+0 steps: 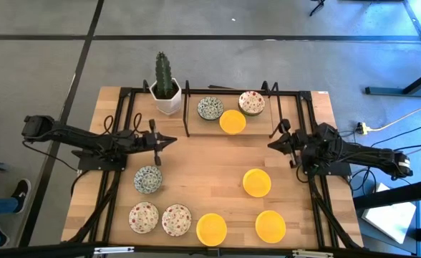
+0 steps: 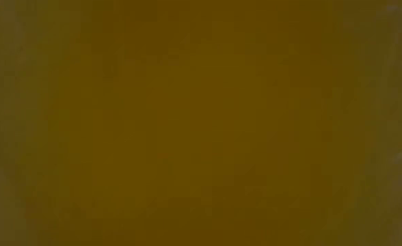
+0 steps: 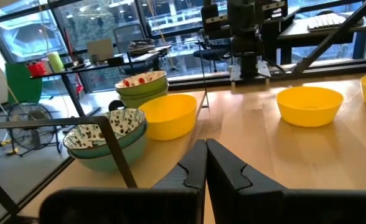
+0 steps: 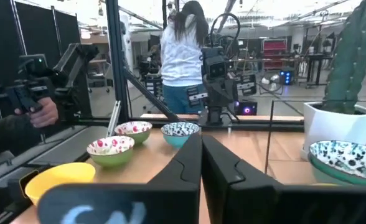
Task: Pick & Place Mini bowls
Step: Stack the yellow bowl on top of the yellow bowl on the shelf
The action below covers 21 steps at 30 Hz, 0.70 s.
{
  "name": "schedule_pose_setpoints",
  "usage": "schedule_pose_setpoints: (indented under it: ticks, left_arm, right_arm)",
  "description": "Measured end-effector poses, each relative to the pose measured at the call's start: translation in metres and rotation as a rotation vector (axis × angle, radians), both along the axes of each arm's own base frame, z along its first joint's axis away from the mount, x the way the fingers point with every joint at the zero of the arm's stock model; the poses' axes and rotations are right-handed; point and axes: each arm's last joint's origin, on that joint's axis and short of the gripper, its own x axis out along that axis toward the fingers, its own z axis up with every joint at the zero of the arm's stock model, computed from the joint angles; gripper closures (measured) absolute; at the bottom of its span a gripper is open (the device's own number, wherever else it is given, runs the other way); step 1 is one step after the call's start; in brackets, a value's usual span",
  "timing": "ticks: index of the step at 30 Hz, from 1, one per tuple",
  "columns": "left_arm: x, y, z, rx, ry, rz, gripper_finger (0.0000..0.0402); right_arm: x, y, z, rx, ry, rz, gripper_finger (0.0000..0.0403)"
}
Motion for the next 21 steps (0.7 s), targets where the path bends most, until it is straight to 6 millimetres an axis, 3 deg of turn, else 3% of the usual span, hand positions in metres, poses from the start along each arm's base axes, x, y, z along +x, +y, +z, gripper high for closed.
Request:
schedule_pose_setpoints:
  ticks: [6,8,11,14,18,21]
  left_arm:
    - [0.000,0.000,0.001,0.018,0.002,0.004,0.0398]
    - [0.005,0.001,0.011,-0.014,0.024,0.043,0.0398]
    - [0.013,-0.003,0.036,-0.025,0.257,0.075,0.0398]
    - [0.015,-0.007,0.074,-0.045,0.478,0.123,0.0398]
    - [0.013,-0.013,0.123,-0.093,0.577,0.119,0.0398]
    - [0.008,-0.017,0.140,-0.146,0.609,0.098,0.0398]
  right_arm:
    - [0.000,0.000,-0.003,0.019,0.026,0.001,0.0399]
    - [0.000,0.000,-0.005,0.024,0.040,0.002,0.0398]
    - [0.001,0.000,-0.010,0.037,0.084,0.003,0.0396]
    - [0.001,0.000,-0.014,0.042,0.123,0.002,0.0399]
    - [0.001,0.000,-0.016,0.029,0.143,0.002,0.0399]
    - [0.001,0.000,-0.016,0.020,0.141,0.001,0.0393]
